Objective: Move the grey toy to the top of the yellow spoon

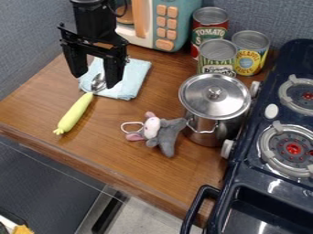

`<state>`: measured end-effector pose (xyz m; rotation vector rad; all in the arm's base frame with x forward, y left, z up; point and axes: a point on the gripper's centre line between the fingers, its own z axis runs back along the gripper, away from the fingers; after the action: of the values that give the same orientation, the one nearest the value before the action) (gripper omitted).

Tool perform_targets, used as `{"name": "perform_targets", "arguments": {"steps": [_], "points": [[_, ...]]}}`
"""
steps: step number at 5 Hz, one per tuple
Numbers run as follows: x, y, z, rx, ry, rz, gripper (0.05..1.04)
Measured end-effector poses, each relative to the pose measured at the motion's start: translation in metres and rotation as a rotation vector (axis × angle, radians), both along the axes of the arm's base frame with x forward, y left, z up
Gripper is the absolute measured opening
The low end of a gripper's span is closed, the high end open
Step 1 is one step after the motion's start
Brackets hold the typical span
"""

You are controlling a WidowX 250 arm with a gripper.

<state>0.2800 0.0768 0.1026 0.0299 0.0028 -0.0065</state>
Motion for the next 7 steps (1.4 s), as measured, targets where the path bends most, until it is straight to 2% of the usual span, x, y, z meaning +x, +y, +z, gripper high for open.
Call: {"name": "perform_targets", "arguments": {"steps": [1, 2, 3, 4, 5, 6, 7], "points": [[-0.002, -0.002, -0.009, -0.014, 0.027, 0.001, 0.998], [-0.005, -0.008, -0.017, -0.048, 0.019, -0.002, 0.998], [-0.008, -0.015, -0.022, -0.040, 0.030, -0.025, 0.998], [-0.009, -0.025, -0.020, -0.013, 0.008, -0.066, 0.998], [-0.007, -0.042, -0.020, -0.006, -0.006, -0.129, 0.998], [-0.005, -0.057, -0.021, -0.028, -0.013, -0.149, 0.998], [-0.004, -0.060, -0.020, -0.036, -0.016, -0.114, 0.998]]}}
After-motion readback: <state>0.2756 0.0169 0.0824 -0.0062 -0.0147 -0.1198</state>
